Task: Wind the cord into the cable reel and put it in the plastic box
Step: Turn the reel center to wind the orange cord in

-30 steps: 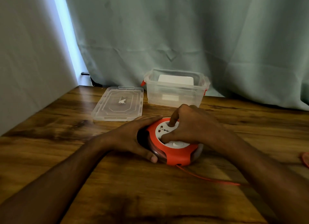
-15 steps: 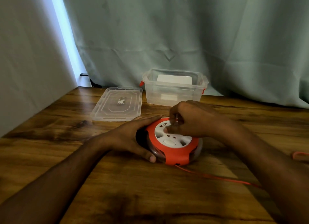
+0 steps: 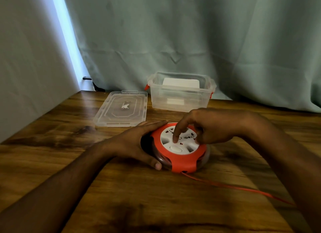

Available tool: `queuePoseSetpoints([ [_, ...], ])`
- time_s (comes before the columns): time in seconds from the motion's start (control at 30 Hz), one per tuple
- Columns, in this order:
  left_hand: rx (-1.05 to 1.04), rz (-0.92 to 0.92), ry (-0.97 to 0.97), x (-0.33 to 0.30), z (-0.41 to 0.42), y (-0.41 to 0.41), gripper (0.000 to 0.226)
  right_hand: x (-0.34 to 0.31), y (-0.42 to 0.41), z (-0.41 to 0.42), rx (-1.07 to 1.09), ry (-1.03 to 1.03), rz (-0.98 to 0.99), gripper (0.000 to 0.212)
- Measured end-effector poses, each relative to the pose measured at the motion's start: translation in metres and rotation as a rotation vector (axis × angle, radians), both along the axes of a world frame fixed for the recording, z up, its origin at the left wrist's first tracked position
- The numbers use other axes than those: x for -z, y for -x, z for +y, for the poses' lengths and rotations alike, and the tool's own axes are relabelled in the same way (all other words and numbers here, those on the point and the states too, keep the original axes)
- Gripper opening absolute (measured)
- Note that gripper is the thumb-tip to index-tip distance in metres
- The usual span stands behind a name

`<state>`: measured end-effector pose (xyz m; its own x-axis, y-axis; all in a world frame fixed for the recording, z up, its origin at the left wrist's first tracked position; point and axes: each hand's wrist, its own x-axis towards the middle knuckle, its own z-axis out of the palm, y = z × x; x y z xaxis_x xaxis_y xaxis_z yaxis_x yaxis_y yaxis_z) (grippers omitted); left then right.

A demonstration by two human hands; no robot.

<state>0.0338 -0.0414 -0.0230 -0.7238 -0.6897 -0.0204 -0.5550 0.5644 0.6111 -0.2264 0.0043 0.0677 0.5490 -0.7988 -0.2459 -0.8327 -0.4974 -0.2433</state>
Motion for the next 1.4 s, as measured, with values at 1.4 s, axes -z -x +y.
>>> queuePoseSetpoints([
  [1.4, 0.021, 0.016, 0.014, 0.002, -0.003, 0.000, 0.132, 0.025, -0.024, -0.006, 0.359, 0.250, -0.030, 0.054],
])
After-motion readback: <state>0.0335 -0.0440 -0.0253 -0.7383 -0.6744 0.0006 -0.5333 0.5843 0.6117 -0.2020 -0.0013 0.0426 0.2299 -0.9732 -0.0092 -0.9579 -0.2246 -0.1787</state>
